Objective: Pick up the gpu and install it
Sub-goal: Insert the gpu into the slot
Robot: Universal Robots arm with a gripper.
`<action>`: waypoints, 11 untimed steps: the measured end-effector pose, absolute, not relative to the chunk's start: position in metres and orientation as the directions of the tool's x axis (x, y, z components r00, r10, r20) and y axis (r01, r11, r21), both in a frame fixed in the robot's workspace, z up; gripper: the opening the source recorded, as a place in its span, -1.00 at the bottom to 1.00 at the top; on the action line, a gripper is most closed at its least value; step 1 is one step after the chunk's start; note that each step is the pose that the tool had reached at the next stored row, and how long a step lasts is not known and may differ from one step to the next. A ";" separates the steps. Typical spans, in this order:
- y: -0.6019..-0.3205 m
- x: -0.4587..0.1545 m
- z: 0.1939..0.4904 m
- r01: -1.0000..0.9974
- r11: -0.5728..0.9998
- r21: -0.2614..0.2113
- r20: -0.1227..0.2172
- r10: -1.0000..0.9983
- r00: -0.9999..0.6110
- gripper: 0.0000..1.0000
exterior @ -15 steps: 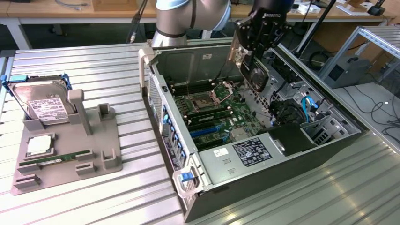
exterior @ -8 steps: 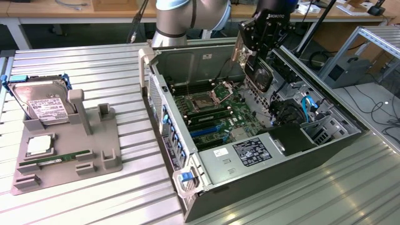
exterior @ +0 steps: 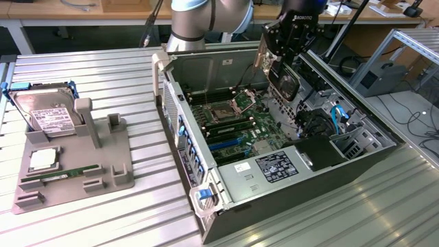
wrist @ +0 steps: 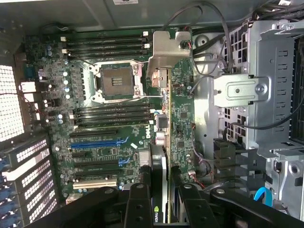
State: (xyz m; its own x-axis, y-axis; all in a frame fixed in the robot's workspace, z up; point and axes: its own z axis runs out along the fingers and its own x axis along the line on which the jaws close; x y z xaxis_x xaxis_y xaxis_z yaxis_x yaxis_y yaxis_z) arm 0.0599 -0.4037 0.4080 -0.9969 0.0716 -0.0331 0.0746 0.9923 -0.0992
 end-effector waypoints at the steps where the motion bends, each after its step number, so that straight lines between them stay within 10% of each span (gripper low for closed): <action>1: -0.404 0.060 0.408 0.073 0.992 -0.099 -0.033 0.070 -0.997 -0.46; 11: -0.404 0.060 0.408 -0.072 0.992 -0.099 -0.033 -0.076 -0.997 -0.46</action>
